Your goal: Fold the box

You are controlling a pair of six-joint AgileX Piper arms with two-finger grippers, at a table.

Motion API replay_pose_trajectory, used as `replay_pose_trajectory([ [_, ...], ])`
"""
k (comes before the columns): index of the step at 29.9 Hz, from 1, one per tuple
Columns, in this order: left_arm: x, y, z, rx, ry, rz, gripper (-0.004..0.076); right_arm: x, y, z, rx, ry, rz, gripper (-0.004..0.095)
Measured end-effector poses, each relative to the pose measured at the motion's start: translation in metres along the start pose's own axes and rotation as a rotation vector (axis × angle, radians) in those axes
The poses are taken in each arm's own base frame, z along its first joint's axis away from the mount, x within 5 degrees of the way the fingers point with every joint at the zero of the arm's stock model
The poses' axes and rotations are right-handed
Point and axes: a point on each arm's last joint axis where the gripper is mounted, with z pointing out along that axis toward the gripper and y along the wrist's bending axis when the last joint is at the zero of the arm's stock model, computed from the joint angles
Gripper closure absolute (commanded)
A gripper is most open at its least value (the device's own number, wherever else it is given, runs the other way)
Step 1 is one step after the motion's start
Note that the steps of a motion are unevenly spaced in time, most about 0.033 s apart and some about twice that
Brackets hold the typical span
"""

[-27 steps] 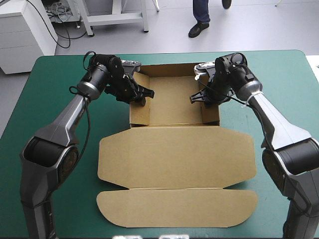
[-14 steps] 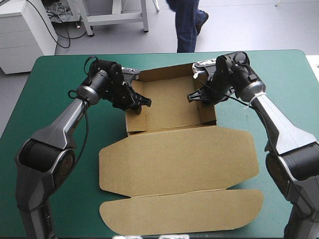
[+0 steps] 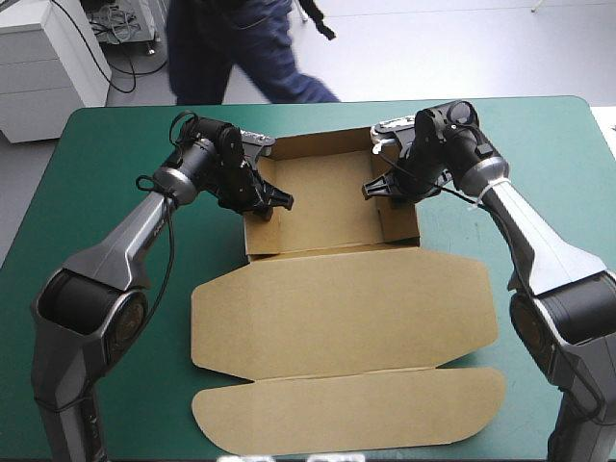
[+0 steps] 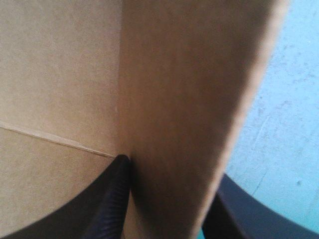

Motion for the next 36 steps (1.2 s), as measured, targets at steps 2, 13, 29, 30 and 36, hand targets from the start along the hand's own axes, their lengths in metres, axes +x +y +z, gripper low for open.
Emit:
replay_pose_trajectory([
  [2, 0.0, 0.001, 0.0, -0.007, 0.003, 0.002, 0.0376, 0.0, 0.001, 0.001, -0.011, 0.002, -0.01, 0.04],
  [13, -0.004, 0.0, 0.001, -0.021, -0.045, 0.029, 0.0377, 0.0, -0.001, 0.001, 0.016, 0.0, -0.069, 0.039],
  [29, -0.003, -0.002, -0.022, -0.065, -0.114, 0.066, 0.0375, -0.014, 0.001, -0.025, 0.015, -0.098, -0.055, 0.039],
  [30, -0.002, -0.002, -0.024, -0.064, -0.116, 0.066, 0.0375, -0.015, 0.001, -0.027, 0.015, -0.108, -0.053, 0.039],
  [36, -0.002, -0.005, -0.073, -0.06, -0.217, 0.069, 0.0375, -0.015, 0.002, -0.057, 0.012, -0.184, -0.052, 0.039],
])
